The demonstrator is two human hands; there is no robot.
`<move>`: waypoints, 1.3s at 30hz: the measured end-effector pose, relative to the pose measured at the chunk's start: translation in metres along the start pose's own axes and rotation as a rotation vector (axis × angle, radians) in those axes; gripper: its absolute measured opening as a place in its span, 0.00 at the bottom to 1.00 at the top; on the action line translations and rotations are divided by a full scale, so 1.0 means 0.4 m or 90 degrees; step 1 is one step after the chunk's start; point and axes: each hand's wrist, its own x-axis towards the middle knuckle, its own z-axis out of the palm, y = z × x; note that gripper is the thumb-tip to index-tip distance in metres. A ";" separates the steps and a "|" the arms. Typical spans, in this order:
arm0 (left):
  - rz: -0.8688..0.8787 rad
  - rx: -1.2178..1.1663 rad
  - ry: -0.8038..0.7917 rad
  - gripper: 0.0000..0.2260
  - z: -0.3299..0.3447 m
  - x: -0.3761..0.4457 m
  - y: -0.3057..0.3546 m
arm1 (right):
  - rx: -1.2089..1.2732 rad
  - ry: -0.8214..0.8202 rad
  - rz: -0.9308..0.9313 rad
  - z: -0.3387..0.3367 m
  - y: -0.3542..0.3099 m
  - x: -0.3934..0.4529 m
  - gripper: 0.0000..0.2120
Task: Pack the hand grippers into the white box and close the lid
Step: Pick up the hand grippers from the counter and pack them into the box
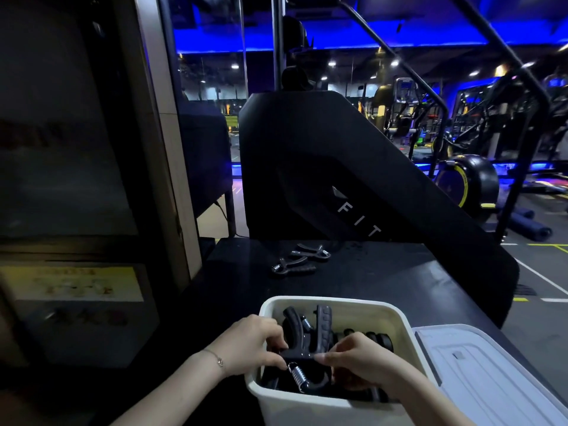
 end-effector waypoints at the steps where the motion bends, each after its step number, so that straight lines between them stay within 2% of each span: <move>1: -0.006 -0.005 -0.007 0.12 -0.003 0.001 0.003 | -0.016 -0.003 0.005 -0.003 -0.001 0.001 0.16; 9: -0.043 0.040 -0.050 0.11 -0.014 -0.005 0.033 | -0.056 0.012 -0.027 0.008 0.005 -0.019 0.22; 12: -0.017 0.049 -0.048 0.11 -0.021 -0.008 0.041 | 0.009 0.005 -0.058 0.010 0.011 -0.029 0.19; 16: 0.050 -0.012 0.073 0.10 -0.029 -0.011 0.048 | 0.220 0.048 -0.112 -0.002 -0.011 -0.037 0.10; 18: 0.049 -0.086 0.148 0.11 -0.031 -0.003 0.058 | 0.235 0.128 -0.188 -0.001 -0.047 -0.047 0.05; 20: 0.026 -0.201 0.220 0.13 -0.028 0.012 0.087 | 0.157 0.269 -0.289 0.015 -0.077 -0.046 0.06; 22: -0.012 -0.362 0.270 0.08 -0.023 0.026 0.122 | 0.028 0.403 -0.382 0.035 -0.090 -0.033 0.10; 23: -0.028 -0.475 0.258 0.07 -0.027 0.031 0.140 | -0.038 0.447 -0.421 0.044 -0.086 -0.022 0.11; 25: -0.040 -0.683 0.184 0.15 -0.030 0.039 0.157 | -0.186 0.531 -0.452 0.055 -0.077 -0.003 0.13; 27: -0.036 -0.777 0.152 0.19 -0.026 0.046 0.155 | -0.295 0.582 -0.432 0.065 -0.072 0.008 0.16; 29: -0.077 -0.782 0.189 0.19 -0.018 0.044 0.156 | -0.391 0.609 -0.477 0.083 -0.061 0.016 0.19; 31: -0.122 -0.781 0.232 0.18 -0.009 0.046 0.148 | -0.482 0.606 -0.557 0.091 -0.041 0.031 0.22; 34: -0.158 -0.772 0.258 0.15 0.002 0.042 0.124 | -0.553 0.512 -0.660 0.066 -0.002 0.052 0.26; 36: -0.175 -0.773 0.244 0.11 0.004 0.037 0.112 | -0.590 0.440 -0.654 0.039 0.018 0.055 0.33; 39: -0.184 -0.778 0.185 0.10 0.007 0.029 0.107 | -0.669 0.336 -0.578 0.001 0.020 0.042 0.42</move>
